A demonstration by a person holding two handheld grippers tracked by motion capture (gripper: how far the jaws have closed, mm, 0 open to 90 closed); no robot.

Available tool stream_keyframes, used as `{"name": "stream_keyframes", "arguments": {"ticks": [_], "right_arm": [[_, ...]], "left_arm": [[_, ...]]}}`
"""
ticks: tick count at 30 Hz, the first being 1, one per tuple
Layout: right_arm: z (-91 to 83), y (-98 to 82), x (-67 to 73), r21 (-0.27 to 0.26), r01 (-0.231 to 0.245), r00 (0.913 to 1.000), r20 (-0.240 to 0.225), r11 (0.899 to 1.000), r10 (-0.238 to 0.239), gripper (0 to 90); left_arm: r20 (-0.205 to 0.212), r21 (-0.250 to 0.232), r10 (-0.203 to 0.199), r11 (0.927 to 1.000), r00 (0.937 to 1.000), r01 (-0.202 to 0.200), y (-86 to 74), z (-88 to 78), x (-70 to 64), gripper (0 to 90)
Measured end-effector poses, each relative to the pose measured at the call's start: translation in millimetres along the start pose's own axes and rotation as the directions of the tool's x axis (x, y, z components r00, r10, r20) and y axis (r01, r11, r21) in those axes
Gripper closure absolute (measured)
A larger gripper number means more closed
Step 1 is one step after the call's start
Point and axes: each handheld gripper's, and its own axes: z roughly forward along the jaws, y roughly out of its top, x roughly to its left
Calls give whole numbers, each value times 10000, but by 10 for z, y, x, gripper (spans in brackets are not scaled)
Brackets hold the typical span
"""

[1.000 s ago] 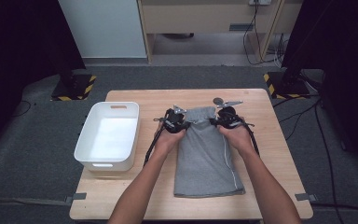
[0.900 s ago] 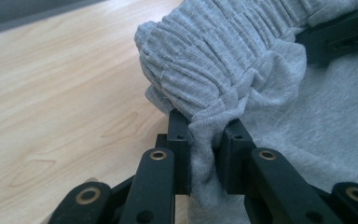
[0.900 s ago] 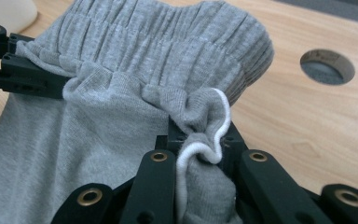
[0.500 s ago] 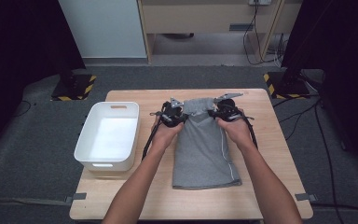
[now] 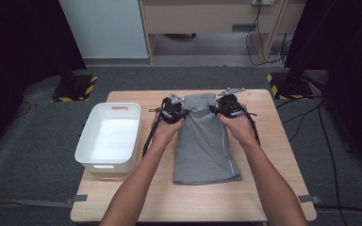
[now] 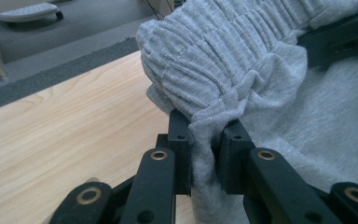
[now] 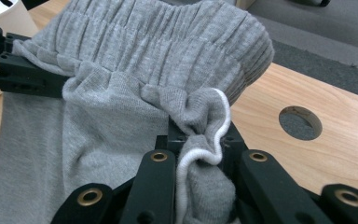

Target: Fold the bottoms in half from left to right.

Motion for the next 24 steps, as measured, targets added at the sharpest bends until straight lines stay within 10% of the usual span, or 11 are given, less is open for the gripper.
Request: {"name": "stream_keyframes", "arguments": {"ticks": [24], "right_arm": [[-61, 248, -36, -571, 48, 10000, 7, 9984, -48, 806]], "left_arm": [[-243, -311, 142, 9994, 9996, -149, 224, -65, 111, 776]]}}
